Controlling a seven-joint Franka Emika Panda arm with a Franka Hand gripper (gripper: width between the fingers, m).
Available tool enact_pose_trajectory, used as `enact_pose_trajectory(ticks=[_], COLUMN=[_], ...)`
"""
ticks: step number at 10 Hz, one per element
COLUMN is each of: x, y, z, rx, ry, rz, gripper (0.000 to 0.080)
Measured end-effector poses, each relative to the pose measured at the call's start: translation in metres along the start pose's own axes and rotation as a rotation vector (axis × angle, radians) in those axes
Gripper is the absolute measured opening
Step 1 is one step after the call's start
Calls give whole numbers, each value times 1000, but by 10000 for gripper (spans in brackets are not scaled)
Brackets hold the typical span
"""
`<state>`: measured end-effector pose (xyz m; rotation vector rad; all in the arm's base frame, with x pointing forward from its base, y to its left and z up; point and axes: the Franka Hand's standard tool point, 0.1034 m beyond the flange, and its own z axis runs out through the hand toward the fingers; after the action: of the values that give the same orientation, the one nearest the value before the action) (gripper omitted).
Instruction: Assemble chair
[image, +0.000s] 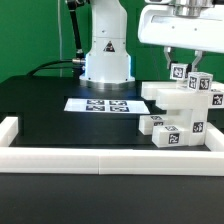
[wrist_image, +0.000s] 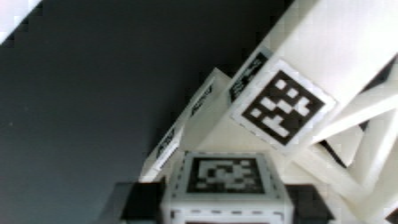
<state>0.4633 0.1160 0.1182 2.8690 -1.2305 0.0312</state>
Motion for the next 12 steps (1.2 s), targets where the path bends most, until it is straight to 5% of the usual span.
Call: enact_pose_trajectory(ticks=[3,4,5,6,12], x=[0,0,-1,-2,-3], y=[0,0,0,-1,-1], z=[0,0,0,0,0], rx=[1,1,-1,4,9], ry=[-2,-2,1,4,10], rz=[-13,-47,-82,-157,-685], gripper=[289,499,499,616,648])
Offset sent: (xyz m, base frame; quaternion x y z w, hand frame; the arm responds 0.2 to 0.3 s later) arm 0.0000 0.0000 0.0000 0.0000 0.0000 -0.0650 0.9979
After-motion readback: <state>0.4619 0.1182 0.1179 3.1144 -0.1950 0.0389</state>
